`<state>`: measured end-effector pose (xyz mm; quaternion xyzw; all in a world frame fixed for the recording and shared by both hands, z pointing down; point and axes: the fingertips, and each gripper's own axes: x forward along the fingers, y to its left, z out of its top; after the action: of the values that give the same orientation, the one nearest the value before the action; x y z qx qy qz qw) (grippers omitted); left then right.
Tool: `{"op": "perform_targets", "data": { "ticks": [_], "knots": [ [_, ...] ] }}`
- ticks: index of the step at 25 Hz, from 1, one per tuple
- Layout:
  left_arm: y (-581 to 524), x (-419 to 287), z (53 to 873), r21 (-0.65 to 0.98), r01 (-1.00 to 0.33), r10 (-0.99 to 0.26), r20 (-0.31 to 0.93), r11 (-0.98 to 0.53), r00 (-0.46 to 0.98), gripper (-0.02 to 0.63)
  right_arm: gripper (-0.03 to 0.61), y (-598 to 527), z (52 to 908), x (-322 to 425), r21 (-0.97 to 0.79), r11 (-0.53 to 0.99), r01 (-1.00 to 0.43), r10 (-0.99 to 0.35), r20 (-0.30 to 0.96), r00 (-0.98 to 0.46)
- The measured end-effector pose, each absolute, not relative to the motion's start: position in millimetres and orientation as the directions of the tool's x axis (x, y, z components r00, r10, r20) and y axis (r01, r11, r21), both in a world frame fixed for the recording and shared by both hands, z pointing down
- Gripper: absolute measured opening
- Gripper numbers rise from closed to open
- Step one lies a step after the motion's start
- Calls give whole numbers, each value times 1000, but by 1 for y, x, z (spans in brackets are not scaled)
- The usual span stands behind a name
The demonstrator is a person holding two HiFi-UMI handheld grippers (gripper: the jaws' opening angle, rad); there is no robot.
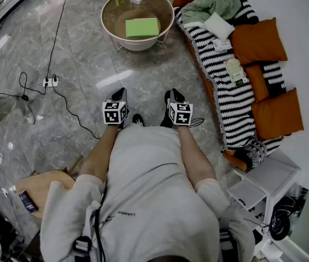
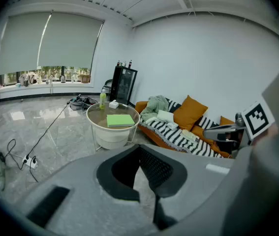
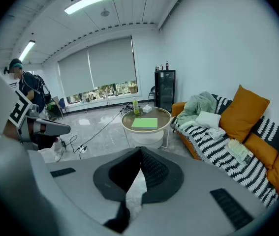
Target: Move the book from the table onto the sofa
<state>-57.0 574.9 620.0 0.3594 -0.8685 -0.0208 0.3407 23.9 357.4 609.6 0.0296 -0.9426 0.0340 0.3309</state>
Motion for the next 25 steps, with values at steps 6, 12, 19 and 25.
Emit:
{"op": "perform_targets", "data": {
  "ticks": [6, 12, 19, 25],
  "knots": [
    [577, -68, 621, 246, -641, -641, 579, 727, -504, 9, 6, 364, 619, 15, -77, 994, -77, -10, 643, -766],
    [584, -90, 619, 222, -613, -612, 568, 758, -551, 9, 6, 360, 613, -2, -111, 988, -107, -14, 626, -780],
    [521, -162, 509, 131, -683, -670, 392, 719, -630, 9, 6, 388, 508, -99, -81, 989, 126, 150, 502, -852],
    [480, -215, 419, 262, -564, -622, 285, 783, -730, 9, 6, 394, 445, -164, -164, 986, 28, 98, 432, -897]
  ]
}}
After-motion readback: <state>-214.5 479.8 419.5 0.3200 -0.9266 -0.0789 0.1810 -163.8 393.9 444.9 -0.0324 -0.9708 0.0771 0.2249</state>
